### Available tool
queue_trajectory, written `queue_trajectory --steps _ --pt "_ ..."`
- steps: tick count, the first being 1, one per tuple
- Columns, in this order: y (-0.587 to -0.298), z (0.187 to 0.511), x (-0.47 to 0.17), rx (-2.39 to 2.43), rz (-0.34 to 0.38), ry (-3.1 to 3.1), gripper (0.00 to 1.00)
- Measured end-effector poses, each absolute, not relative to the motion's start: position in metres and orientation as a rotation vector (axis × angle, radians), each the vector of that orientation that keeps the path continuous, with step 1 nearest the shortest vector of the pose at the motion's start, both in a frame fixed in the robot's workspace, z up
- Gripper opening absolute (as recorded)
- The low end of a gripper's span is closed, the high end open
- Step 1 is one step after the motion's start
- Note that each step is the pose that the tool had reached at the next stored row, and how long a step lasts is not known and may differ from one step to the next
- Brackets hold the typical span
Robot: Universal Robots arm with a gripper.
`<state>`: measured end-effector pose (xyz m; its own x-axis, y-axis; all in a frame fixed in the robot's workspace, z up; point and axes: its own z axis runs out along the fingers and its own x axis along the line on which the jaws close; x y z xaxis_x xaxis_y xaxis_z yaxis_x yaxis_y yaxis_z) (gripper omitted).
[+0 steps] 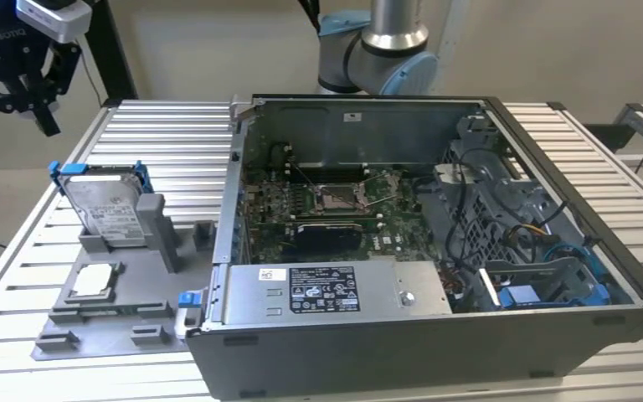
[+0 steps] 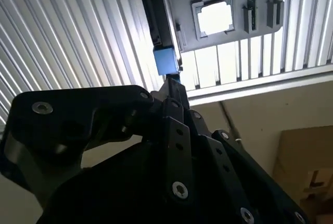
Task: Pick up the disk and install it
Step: 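Pick up the disk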
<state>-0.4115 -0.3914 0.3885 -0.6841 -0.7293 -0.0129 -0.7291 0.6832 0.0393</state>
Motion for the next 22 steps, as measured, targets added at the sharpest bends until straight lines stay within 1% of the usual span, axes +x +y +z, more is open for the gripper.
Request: queue_trajectory --steps 22 --pt "-0.3914 0.3883 -0.4115 1.793 -0.039 -2.569 0.00"
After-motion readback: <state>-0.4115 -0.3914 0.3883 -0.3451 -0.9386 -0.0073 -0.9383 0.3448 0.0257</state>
